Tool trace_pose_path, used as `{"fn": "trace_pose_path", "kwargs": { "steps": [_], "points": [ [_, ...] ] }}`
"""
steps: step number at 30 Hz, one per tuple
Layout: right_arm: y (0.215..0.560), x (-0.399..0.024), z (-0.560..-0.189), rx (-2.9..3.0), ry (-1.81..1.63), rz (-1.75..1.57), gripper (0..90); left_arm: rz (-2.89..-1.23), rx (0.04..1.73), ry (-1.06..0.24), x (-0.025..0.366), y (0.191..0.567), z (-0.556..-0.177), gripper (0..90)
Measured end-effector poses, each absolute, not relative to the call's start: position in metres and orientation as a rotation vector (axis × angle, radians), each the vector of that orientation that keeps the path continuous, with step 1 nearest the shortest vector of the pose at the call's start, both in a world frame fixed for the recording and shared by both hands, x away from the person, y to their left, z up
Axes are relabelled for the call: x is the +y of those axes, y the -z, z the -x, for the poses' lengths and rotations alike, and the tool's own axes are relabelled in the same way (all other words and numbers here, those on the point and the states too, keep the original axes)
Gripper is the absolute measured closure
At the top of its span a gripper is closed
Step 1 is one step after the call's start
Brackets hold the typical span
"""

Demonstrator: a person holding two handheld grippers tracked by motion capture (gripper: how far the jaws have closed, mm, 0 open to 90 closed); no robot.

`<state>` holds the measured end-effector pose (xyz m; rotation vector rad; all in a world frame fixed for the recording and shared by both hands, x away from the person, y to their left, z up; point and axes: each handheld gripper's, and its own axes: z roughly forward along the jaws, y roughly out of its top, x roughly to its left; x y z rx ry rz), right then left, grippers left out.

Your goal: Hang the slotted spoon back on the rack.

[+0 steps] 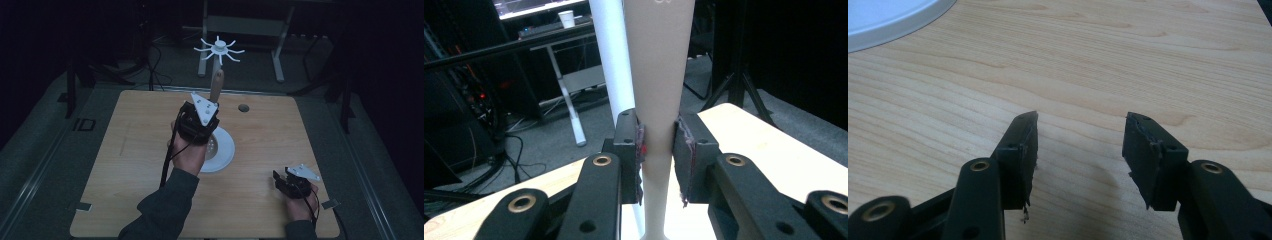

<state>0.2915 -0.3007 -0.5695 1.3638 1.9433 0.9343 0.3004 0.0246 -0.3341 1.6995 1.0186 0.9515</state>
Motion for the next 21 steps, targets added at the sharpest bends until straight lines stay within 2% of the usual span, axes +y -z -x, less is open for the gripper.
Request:
{"fn": "trace_pose_path", "kwargs": {
  "steps": [21],
  "points": [
    [0.5695,-0.3013,-0.292,1.943,-0.933,-1.362,47.6,-1.667,1.071,-1.03,0.0152,0.3271,-0.3024,74.0]
  ]
}}
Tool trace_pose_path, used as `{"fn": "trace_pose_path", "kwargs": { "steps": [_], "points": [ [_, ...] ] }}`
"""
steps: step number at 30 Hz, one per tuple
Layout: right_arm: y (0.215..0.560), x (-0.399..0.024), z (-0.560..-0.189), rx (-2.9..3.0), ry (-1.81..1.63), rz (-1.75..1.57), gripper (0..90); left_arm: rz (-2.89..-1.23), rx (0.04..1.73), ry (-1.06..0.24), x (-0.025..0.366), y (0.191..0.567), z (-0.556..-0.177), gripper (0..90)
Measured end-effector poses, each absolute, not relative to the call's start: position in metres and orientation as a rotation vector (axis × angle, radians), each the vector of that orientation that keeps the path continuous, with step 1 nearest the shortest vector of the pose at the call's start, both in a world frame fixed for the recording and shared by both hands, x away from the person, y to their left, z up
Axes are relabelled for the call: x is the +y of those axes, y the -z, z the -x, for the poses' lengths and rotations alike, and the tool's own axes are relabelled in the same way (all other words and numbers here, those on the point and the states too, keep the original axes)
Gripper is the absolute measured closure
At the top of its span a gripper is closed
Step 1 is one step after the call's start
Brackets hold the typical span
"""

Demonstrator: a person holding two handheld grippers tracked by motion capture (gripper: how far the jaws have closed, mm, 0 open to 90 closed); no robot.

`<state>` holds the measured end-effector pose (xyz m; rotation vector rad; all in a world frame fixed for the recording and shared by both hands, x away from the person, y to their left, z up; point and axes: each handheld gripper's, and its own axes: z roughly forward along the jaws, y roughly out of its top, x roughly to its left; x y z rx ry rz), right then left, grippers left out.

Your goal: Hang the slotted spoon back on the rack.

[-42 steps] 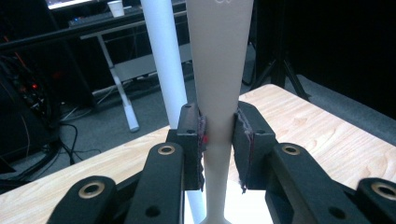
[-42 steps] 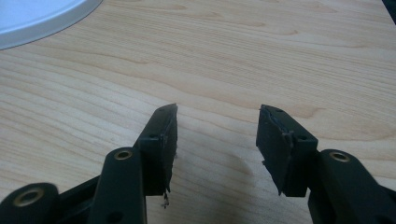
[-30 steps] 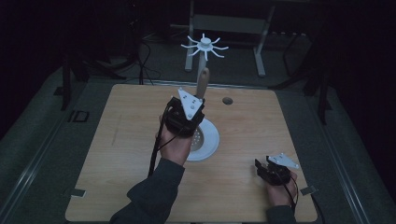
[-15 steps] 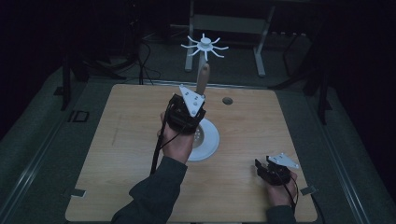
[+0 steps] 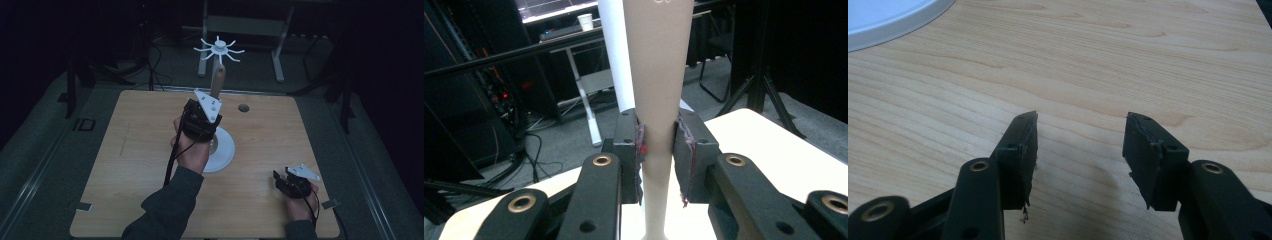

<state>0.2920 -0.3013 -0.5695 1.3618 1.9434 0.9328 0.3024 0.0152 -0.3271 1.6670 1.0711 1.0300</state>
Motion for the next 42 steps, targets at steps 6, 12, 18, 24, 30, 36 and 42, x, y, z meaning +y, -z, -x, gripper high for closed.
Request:
{"fn": "trace_pose_path", "kwargs": {
  "steps": [6,12,18,24,30,36,42],
  "points": [
    [0.57,-0.301,-0.293,1.946,-0.93,-1.358,47.6,-1.67,1.081,-1.024,0.016,0.326,-0.306,73.9],
    [0.57,-0.301,-0.293,1.946,-0.93,-1.358,47.6,-1.673,1.082,-1.036,0.014,0.324,-0.308,73.9],
    [0.57,-0.302,-0.293,1.945,-0.934,-1.358,47.5,-1.674,1.093,-1.05,0.013,0.321,-0.311,73.9],
    [0.57,-0.302,-0.293,1.945,-0.935,-1.357,47.5,-1.678,1.103,-1.055,0.011,0.322,-0.314,73.9],
    [0.57,-0.301,-0.293,1.945,-0.934,-1.356,47.4,-1.678,1.108,-1.057,0.01,0.321,-0.317,73.9],
    [0.57,-0.302,-0.292,1.944,-0.935,-1.359,47.4,-1.677,1.113,-1.061,0.009,0.321,-0.32,73.8],
    [0.57,-0.302,-0.292,1.944,-0.933,-1.359,46.7,-1.677,1.123,-1.062,0.009,0.321,-0.324,73.8]
  ]
}}
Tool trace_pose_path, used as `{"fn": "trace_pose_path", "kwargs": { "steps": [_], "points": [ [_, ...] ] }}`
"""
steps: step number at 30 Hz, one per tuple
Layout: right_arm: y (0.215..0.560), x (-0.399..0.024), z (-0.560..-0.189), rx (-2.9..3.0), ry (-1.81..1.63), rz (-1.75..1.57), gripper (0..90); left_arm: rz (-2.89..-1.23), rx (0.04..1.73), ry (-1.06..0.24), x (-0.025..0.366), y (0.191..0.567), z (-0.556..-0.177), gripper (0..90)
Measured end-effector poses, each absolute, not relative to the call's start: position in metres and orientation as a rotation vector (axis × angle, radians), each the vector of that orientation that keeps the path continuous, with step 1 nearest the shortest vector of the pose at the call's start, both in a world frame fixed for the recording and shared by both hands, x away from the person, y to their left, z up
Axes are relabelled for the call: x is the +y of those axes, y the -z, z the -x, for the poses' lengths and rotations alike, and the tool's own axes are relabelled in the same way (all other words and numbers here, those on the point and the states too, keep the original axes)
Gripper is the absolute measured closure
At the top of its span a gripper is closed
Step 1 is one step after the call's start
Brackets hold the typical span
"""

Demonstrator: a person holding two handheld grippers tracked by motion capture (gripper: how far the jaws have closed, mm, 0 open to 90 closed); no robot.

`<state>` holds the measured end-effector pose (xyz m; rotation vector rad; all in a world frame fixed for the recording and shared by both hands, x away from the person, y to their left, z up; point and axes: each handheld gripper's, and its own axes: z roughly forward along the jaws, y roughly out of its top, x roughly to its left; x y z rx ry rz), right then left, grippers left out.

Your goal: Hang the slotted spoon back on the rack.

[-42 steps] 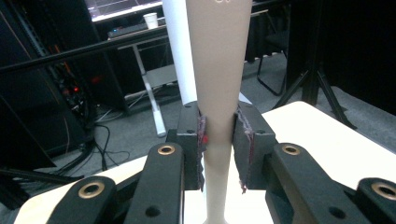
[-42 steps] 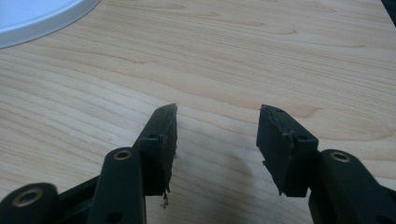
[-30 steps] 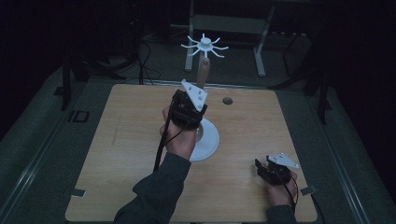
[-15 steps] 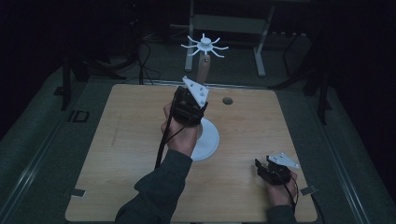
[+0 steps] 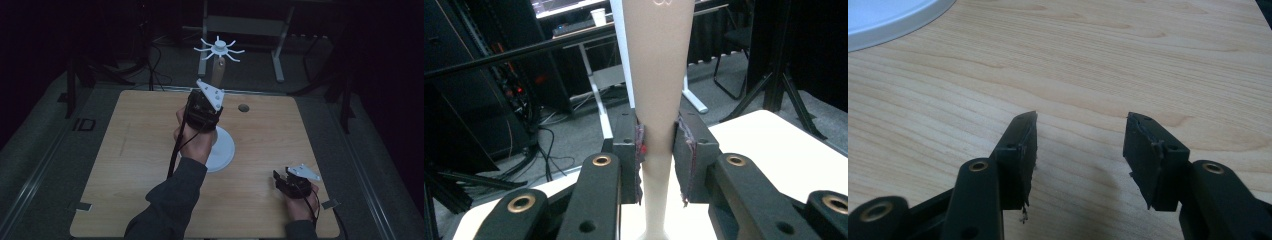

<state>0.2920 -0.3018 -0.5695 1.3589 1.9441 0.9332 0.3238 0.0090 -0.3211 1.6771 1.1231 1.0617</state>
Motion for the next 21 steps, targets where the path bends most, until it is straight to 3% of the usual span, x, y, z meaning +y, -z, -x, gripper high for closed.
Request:
{"fn": "trace_pose_path", "kwargs": {
  "steps": [14,21],
  "points": [
    [0.5695,-0.3016,-0.2919,1.946,-0.932,-1.357,46.6,-1.694,1.109,-1.042,0.0107,0.3261,-0.3263,72.4],
    [0.5697,-0.3016,-0.292,1.947,-0.931,-1.357,46.2,-1.698,1.074,-1.0,0.0117,0.3269,-0.3242,65.3]
  ]
}}
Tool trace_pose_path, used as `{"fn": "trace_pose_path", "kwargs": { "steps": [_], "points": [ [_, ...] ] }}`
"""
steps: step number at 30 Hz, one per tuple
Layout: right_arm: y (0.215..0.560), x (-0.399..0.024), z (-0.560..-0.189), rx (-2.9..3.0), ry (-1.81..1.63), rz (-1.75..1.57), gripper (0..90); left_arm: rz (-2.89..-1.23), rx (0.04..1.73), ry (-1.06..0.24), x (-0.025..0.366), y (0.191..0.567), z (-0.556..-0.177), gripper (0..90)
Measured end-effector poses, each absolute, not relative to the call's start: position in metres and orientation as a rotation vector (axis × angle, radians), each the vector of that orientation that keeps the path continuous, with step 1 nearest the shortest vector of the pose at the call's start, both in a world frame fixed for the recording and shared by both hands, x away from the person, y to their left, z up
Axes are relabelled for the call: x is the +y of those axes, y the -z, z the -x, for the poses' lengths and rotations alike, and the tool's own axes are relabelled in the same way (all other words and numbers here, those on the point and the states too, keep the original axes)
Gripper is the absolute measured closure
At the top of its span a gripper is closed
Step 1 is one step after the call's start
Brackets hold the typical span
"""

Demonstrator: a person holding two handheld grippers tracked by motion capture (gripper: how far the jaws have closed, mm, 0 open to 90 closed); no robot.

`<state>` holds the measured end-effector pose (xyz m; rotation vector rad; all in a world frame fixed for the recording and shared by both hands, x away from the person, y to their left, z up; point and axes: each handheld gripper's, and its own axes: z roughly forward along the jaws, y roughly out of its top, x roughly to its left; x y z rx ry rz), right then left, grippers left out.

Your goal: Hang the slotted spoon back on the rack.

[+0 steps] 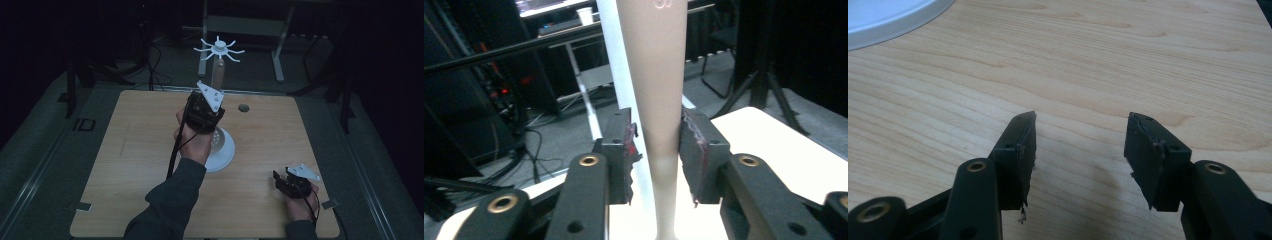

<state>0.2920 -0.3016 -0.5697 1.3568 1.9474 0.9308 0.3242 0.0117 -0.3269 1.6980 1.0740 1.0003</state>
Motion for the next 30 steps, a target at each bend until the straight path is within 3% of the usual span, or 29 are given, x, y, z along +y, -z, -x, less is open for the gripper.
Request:
{"fn": "trace_pose_path", "kwargs": {
  "steps": [11,30],
  "points": [
    [0.57,-0.301,-0.292,1.951,-0.926,-1.357,45.6,-1.713,1.024,-0.939,0.01,0.326,-0.318,57.6],
    [0.57,-0.301,-0.292,1.953,-0.925,-1.358,45.3,-1.766,0.964,-0.854,0.02,0.334,-0.303,56.6]
  ]
}}
